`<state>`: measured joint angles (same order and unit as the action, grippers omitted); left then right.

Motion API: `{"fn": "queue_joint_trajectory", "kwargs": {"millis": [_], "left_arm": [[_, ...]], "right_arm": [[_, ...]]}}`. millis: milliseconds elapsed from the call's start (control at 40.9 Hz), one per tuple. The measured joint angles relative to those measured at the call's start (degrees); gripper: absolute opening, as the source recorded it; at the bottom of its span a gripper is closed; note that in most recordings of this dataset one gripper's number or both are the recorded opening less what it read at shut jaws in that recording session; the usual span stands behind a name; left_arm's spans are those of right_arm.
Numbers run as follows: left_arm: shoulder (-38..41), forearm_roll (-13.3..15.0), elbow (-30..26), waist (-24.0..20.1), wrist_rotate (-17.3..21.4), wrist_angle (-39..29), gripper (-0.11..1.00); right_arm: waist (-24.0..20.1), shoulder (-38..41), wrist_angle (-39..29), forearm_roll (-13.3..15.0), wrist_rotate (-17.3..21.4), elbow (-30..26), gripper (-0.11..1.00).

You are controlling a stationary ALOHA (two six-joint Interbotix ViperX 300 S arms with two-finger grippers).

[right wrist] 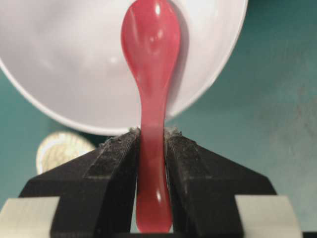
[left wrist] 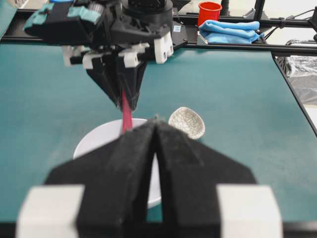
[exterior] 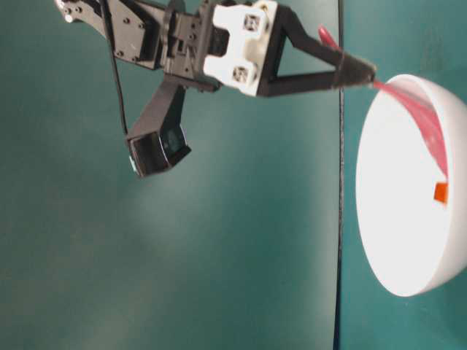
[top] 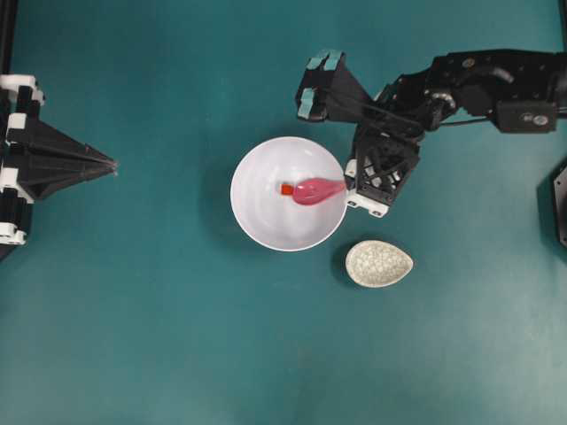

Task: Grip the spoon and scoop the red block from the bowl with right arm.
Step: 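Lower the spoon bowl into the white bowl beside the red cube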

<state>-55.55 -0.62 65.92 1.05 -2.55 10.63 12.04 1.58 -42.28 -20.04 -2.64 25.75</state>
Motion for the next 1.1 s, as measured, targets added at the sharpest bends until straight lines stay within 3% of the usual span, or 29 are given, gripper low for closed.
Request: {"fn": "queue_joint_trajectory", "kwargs": {"millis": [343, 710, 881, 1101], "left_arm": [[0.0, -0.1, -0.1, 0.0, 0.4, 0.0, 0.0], [0.0, -0.1, 0.0, 0.0, 0.4, -0.2, 0.0], [0.0, 0.0, 0.0, 0.9, 0.4, -0.2, 0.0], [0.0, 0.0, -0.1, 1.6, 0.3, 0.0, 0.0]], "right_arm": [[-1.2, 3.7, 2.7, 0.1, -0.1, -4.7, 0.24], [-2.3, 3.9, 2.1, 1.6, 0.4, -5.7, 0.24], [-2.5, 3.6, -2.0, 1.7, 0.5, -8.7, 0.24], [-2.6, 3.4, -12.1, 1.8, 0.7, -9.4, 0.24]]}}
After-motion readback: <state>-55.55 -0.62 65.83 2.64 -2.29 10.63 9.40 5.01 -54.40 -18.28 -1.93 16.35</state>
